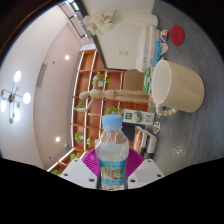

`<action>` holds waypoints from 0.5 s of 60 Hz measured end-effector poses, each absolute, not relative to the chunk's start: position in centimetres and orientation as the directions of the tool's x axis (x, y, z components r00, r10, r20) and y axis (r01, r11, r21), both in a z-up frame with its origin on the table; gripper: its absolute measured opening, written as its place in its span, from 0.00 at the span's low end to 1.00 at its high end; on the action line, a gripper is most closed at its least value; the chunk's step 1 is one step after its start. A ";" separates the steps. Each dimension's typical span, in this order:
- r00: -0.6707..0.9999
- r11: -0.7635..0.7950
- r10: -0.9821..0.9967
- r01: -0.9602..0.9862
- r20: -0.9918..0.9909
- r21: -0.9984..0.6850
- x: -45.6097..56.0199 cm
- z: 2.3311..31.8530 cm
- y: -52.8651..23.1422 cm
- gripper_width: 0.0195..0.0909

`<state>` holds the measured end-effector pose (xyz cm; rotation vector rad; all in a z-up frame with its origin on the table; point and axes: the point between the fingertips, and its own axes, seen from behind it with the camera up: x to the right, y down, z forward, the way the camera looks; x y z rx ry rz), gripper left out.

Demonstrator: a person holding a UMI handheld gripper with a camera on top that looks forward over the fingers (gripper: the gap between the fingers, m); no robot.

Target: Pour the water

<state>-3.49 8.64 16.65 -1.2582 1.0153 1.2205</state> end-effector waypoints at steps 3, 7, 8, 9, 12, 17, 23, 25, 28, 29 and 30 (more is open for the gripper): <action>0.022 -0.057 0.107 -0.998 -0.994 -0.029 -2.1 17.2 9.0 0.14; -0.088 -0.033 0.123 -0.996 -0.988 0.085 -0.5 17.9 9.5 0.14; -0.109 -0.026 0.129 -0.994 -0.986 0.107 -0.1 18.1 9.6 0.14; -0.129 -0.021 0.134 -0.992 -0.982 0.128 0.2 18.2 9.6 0.14; -0.202 -0.012 0.138 -0.979 -0.970 0.203 1.1 18.5 9.5 0.14; -0.323 -0.008 0.165 -0.945 -0.932 0.326 2.7 18.6 9.8 0.14; -0.456 -0.002 0.183 -0.886 -0.871 0.463 4.1 18.6 9.8 0.14; -0.491 -0.001 0.184 -0.867 -0.852 0.499 4.4 18.3 9.8 0.14; -0.531 0.002 0.178 -0.842 -0.829 0.540 4.8 17.9 9.8 0.14; -0.539 0.002 0.176 -0.836 -0.823 0.548 4.8 17.8 9.9 0.14; -0.545 0.003 0.177 -0.833 -0.820 0.554 4.9 17.7 9.8 0.14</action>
